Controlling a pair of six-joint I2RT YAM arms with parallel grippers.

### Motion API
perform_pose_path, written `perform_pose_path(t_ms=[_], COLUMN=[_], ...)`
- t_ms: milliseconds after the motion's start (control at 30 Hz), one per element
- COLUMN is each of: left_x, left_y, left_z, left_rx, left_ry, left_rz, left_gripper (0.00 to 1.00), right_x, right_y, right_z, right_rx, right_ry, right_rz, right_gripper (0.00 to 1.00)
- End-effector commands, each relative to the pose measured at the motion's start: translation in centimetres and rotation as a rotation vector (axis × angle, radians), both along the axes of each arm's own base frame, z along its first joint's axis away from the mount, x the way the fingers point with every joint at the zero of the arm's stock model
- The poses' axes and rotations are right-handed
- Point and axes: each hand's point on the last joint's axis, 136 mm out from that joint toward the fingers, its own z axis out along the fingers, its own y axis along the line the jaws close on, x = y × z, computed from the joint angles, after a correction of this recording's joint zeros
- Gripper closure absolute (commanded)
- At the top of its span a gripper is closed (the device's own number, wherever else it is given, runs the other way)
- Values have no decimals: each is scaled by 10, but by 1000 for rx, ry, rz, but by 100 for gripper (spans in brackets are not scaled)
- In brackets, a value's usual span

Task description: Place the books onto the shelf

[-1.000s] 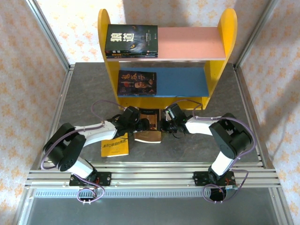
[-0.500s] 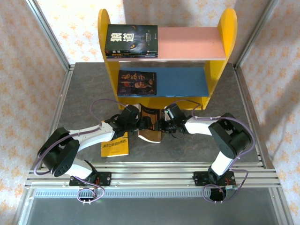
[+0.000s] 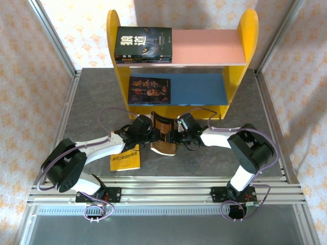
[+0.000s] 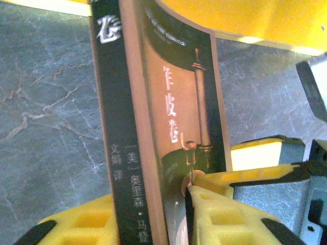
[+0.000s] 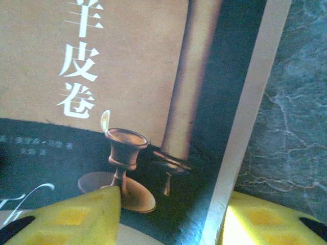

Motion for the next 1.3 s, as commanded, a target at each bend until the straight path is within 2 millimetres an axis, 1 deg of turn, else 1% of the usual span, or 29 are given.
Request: perform_pose_path(t_ms=[0, 33, 133, 200, 267, 367, 467, 533, 600, 633, 700, 833, 900, 967, 1033, 1100, 1200, 1267], left_x=[3, 2, 0, -2, -6, -16, -28, -35, -37, -35, -27, -10, 3, 18, 33, 42, 52, 58], left_y=[-9, -9, -7, -5, -8, -17, -28, -35, -39, -38, -36, -44, -41, -31, -21, -17, -16, -13], left_z=[12, 12, 14, 18, 28, 49, 74, 93, 113, 124, 146, 194, 209, 215, 218, 226, 239, 242], left_rx=[8, 16, 33, 56, 73, 91, 88, 56, 18, 7, -11, -109, -119, -110, -119, -165, -250, -284], left_ry=[-40, -38, -41, -48, -67, -112, -150, -183, -225, -247, -286, -362, -389, -409, -438, -472, -517, -536], left_rz=[-41, -46, -65, -81, -118, -211, -305, -357, -379, -363, -312, -232, -157, -41, 81, 155, 233, 290], left_gripper=[84, 86, 95, 100, 100, 100, 100, 100, 100, 100, 100, 100, 100, 100, 100, 100, 100, 100], right_x=[-27, -26, -21, -14, -8, -1, 2, 2, 2, 2, 2, 1, 1, 3, 6, 11, 16, 19], right_y=[-23, -27, -39, -54, -73, -96, -119, -133, -142, -146, -150, -146, -141, -135, -125, -119, -121, -119], right_z=[-37, -34, -22, -12, -3, 16, 36, 50, 70, 79, 96, 127, 138, 148, 157, 168, 182, 192], right_rx=[-165, -176, -194, -214, -227, -196, -180, -181, -159, -141, -100, -2, 50, 111, 216, 304, 379, 450], right_ry=[80, 67, 27, -3, -22, -60, -112, -150, -203, -219, -238, -282, -285, -286, -281, -290, -311, -320], right_rz=[25, 16, -15, -70, -141, -231, -308, -347, -380, -393, -410, -430, -429, -440, -457, -477, -531, -558], right_gripper=[46, 43, 39, 35, 34, 32, 30, 28, 25, 25, 23, 22, 22, 22, 22, 22, 21, 18])
